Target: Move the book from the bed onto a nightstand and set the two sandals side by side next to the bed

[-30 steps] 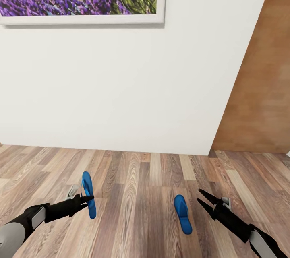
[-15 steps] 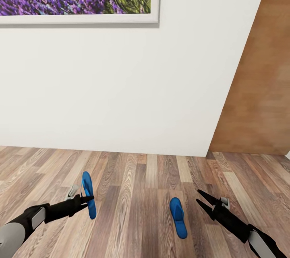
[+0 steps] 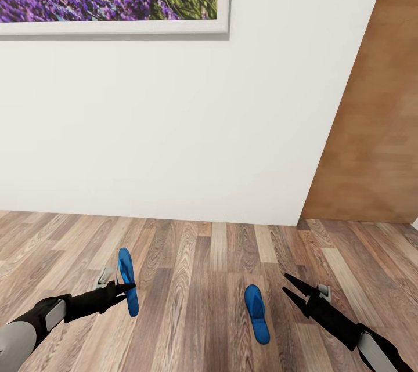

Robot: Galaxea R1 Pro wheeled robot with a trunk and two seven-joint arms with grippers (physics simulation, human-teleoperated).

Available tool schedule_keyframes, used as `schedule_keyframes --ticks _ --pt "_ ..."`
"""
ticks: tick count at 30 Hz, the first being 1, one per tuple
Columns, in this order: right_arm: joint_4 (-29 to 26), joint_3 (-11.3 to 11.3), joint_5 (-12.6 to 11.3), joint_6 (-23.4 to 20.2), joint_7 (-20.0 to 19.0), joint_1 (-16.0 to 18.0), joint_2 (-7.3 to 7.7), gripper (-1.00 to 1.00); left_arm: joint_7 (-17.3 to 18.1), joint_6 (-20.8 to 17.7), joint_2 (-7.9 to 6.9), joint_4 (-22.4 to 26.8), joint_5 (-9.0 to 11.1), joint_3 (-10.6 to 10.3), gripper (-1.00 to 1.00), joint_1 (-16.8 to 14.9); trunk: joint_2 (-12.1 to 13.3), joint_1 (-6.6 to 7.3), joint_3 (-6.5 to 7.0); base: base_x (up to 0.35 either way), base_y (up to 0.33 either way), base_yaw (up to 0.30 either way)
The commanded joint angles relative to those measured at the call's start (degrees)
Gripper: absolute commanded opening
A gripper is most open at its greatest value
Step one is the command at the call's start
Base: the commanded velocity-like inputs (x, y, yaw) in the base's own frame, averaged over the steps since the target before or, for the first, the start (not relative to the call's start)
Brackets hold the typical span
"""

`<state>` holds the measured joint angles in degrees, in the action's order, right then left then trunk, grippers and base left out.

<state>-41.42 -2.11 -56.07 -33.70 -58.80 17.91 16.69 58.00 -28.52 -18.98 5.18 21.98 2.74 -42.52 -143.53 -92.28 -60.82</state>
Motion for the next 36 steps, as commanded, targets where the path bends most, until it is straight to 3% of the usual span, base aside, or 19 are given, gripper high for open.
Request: schedule_keyframes --ticks 1,16,30,36 --pt "0.0 0.0 -0.3 -0.4 0.0 0.0 0.01 1.00 0.1 -0.5 0.00 0.0 -0.1 0.3 -1.00 0.0 0.0 0.01 -0.05 0.000 0.000 0.000" --pt "0.9 0.2 0.0 -0.1 2.1 0.0 0.01 1.00 0.2 -0.5 0.00 0.0 -0.1 0.3 -1.00 0.0 0.0 0.01 -0.05 0.000 0.000 0.000" --pt "-0.1 0.3 1.8 0.1 15.0 0.0 0.17 1.00 0.4 -0.6 0.10 0.1 0.0 0.4 -1.00 0.0 0.0 0.01 -0.05 0.000 0.000 0.000" --pt "-3.0 0.4 2.6 -0.7 22.9 0.3 0.25 1.00 0.4 -0.9 0.04 0.1 0.1 0.5 -1.00 0.0 0.0 0.01 -0.05 0.000 0.000 0.000"
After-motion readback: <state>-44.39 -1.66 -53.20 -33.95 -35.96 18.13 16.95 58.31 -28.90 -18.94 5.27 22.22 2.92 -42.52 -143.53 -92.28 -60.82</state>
